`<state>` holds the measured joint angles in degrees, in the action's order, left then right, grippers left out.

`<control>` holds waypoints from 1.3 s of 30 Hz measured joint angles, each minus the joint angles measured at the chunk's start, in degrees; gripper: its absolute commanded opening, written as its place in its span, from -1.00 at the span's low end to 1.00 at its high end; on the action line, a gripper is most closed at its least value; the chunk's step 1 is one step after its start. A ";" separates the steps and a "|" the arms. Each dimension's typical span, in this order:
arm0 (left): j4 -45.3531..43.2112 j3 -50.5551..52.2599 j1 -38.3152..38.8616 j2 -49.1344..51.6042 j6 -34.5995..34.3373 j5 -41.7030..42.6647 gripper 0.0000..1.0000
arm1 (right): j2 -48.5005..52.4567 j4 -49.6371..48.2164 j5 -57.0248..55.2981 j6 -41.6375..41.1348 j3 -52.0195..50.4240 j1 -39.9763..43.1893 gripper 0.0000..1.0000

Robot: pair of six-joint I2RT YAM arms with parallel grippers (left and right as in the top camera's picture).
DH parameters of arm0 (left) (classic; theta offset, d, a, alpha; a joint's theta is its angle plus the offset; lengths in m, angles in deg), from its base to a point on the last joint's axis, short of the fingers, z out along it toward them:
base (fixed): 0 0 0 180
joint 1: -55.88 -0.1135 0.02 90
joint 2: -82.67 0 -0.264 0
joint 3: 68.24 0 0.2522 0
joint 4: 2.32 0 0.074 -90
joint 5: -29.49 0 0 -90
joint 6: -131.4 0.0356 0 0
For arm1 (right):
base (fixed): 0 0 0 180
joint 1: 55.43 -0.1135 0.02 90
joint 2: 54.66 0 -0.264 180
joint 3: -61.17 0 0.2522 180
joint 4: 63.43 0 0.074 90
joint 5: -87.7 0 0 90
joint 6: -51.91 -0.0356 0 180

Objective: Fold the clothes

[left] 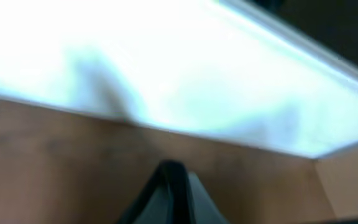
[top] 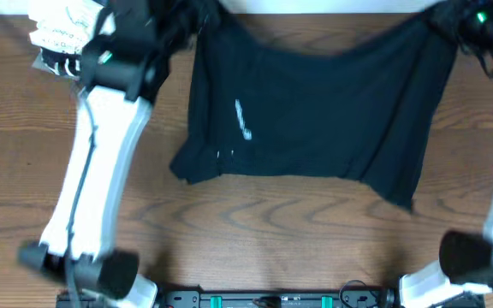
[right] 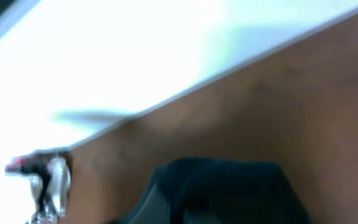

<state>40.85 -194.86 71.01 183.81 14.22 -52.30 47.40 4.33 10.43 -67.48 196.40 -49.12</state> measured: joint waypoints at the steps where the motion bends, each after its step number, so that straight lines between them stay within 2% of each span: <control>1: -2.95 0.00 -0.31 1.77 0.26 -0.09 -0.88 | 1.01 -2.34 0.79 -0.07 -0.13 0.04 -0.97; 4: -7.08 -0.39 -1.44 4.74 0.52 -0.39 -0.88 | 2.38 -5.29 3.43 -0.74 0.59 0.61 -0.98; 8: -6.03 -6.49 -3.28 5.18 0.90 -0.55 -0.88 | 2.58 -4.22 7.80 -0.76 7.87 3.41 -0.97; 13: 4.57 -18.01 -5.92 0.72 2.78 -0.74 -0.88 | 0.90 4.57 12.13 0.87 20.94 8.28 -0.97; 18: 21.38 -21.18 -5.92 -7.19 4.11 -0.79 -0.88 | -1.95 19.41 13.09 4.28 24.55 8.83 -0.97; 23: 37.05 -19.52 -5.27 -7.30 4.66 -0.72 -0.88 | -1.57 31.67 7.85 6.45 20.39 8.00 -0.97; 27: 44.09 -12.28 -4.94 -2.38 2.56 -0.70 -0.88 | -0.42 37.53 3.65 6.95 14.25 7.10 -0.98; 31: 48.61 -1.88 -4.94 2.93 -1.05 -0.66 -0.88 | 0.00 42.82 1.70 7.17 8.24 6.91 -0.98; 34: 50.66 4.72 -4.94 4.11 -2.62 -0.66 -0.88 | -0.07 43.12 0.74 7.39 3.96 6.91 -0.97; 39: 54.25 7.89 -4.94 3.63 -3.54 -0.68 -0.88 | -0.07 43.15 -0.76 7.56 -4.02 6.84 -0.98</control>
<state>95.10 -186.97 66.08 187.44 10.68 -52.98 47.34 47.47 9.67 -59.91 192.38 -42.28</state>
